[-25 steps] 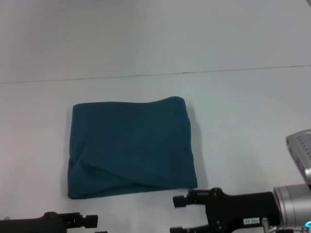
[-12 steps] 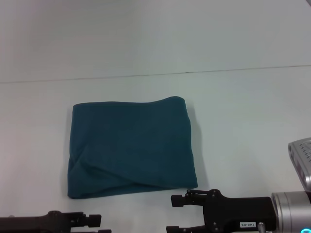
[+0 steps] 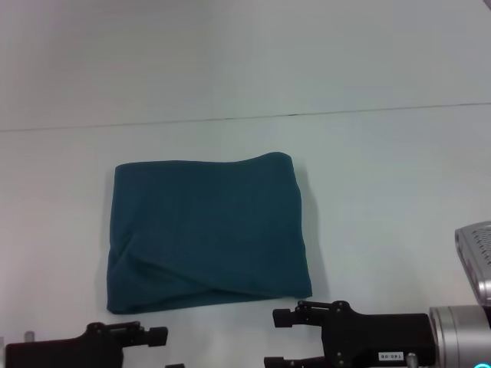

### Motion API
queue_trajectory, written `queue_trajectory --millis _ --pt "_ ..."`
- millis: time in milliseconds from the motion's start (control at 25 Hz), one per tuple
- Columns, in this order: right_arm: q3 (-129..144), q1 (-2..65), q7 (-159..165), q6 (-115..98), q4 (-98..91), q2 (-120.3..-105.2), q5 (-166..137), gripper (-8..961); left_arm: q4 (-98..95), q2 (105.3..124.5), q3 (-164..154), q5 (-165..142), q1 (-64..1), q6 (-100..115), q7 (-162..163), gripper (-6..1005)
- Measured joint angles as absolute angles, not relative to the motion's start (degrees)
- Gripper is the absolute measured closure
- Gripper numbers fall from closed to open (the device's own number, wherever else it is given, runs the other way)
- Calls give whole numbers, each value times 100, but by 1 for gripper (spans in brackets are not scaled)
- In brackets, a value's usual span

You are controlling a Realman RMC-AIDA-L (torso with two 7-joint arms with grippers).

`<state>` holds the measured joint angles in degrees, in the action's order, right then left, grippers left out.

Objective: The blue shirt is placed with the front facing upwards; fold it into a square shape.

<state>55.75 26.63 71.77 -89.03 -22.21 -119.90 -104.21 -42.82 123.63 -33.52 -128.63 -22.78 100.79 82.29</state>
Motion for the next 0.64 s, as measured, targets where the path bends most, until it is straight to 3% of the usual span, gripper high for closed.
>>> queue_trajectory --millis 640 --pt "5563 2680 7147 -8891 -2137 -11988 -10424 72 -4134 12340 -3331 -12863 -2347 9983 8201 276"
